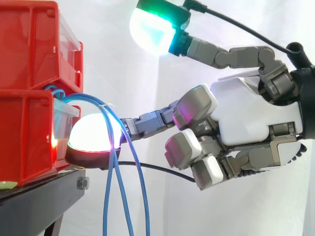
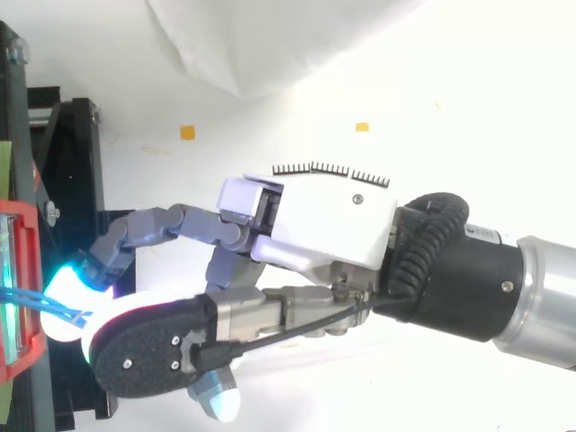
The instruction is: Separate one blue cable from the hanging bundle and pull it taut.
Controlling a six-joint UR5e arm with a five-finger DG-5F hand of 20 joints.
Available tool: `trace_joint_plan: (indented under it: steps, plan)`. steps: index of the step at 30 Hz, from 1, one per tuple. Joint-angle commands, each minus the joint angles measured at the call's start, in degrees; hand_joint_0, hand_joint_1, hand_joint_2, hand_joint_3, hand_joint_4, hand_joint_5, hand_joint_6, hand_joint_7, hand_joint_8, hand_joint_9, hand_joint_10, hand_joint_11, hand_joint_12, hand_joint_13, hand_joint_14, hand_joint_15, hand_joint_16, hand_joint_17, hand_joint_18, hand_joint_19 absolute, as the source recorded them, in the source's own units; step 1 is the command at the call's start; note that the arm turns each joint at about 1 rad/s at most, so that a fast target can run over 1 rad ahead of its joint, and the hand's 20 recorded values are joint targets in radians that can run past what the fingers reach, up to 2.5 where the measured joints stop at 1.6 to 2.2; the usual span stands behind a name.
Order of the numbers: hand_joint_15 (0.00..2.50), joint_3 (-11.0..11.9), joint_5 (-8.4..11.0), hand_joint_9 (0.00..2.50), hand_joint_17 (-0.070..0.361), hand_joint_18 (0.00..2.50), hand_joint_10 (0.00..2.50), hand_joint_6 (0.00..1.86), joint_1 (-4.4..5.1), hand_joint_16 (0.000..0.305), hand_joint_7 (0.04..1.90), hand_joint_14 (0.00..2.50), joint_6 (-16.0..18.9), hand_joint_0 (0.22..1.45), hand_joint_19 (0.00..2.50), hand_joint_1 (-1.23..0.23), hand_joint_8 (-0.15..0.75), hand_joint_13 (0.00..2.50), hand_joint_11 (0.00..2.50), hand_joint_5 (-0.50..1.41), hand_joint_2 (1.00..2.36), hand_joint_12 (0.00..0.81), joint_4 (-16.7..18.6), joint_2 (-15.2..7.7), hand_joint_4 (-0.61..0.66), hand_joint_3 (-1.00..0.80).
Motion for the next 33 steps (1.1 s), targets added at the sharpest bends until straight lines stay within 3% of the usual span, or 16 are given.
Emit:
trace_joint_plan:
  steps: [1,14,18,28,33]
  plan:
    - [0.78,0.0,-1.2,1.58,0.22,1.29,0.04,0.5,0.0,0.098,0.74,0.03,0.43,0.37,0.52,-0.43,0.332,1.35,0.8,-0.15,1.0,0.417,0.03,0.0,0.24,-0.5]
    - [0.8,-0.09,-2.96,1.61,0.228,1.39,0.04,0.5,0.0,0.101,0.91,0.03,1.92,0.37,0.52,-0.53,0.328,1.41,0.84,-0.11,1.0,0.429,-0.23,0.0,0.31,-0.5]
    - [0.84,-0.09,-2.96,1.66,0.231,1.59,0.04,0.5,0.0,0.103,0.91,0.03,1.92,0.37,0.52,-0.52,0.326,1.49,0.95,-0.11,1.0,0.429,-0.49,0.0,0.3,-0.5]
    - [0.87,-0.18,-3.05,1.67,0.228,1.66,0.04,0.5,0.0,0.101,0.88,0.03,1.75,0.37,0.53,-0.51,0.322,1.53,0.99,-0.12,1.0,0.434,-0.58,0.0,0.28,-0.5]
    - [0.97,-0.18,-3.14,1.78,0.226,1.74,0.04,0.5,-0.26,0.101,0.87,0.03,1.66,0.37,0.56,-0.49,0.33,1.58,1.26,-0.12,1.0,0.444,-0.41,0.0,0.28,-0.5]
